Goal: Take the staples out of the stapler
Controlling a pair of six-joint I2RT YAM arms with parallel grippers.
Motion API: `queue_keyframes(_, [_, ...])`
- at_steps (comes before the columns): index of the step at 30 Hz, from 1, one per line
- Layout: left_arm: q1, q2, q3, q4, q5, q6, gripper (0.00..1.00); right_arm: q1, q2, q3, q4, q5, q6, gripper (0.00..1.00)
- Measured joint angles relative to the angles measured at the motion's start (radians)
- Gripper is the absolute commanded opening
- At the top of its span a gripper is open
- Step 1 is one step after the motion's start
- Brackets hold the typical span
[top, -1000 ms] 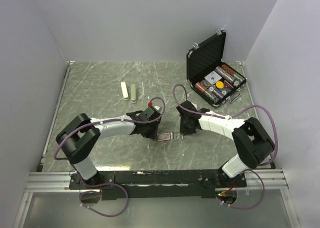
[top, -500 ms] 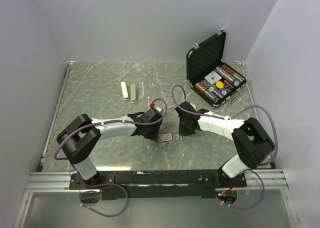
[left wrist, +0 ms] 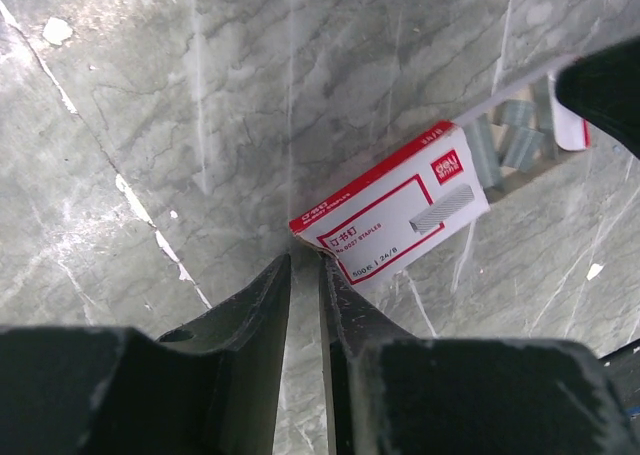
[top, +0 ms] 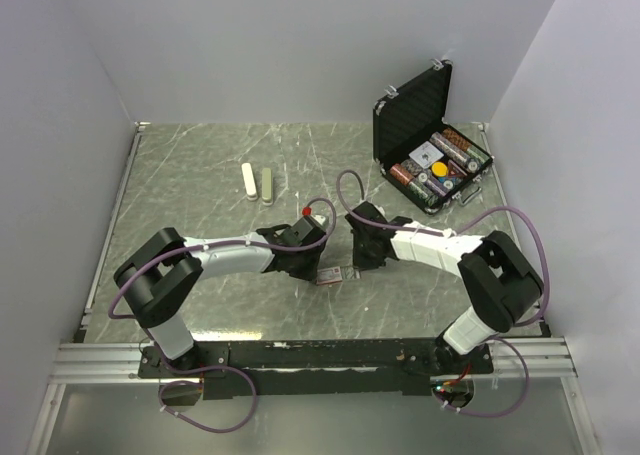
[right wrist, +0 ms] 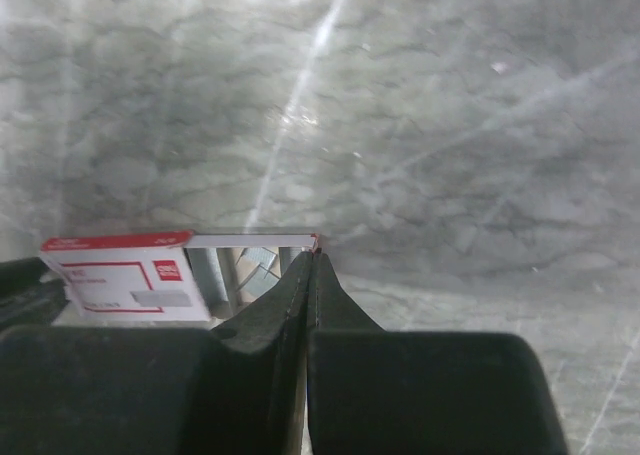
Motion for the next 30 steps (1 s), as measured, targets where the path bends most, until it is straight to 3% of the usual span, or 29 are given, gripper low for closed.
queue_keyframes(30, [-0.018, 0.002, 0.002, -0.007, -0.019, 0.012, 0.24, 0.086, 0.096, 0.087, 0.052, -0.079, -0.009, 0.03])
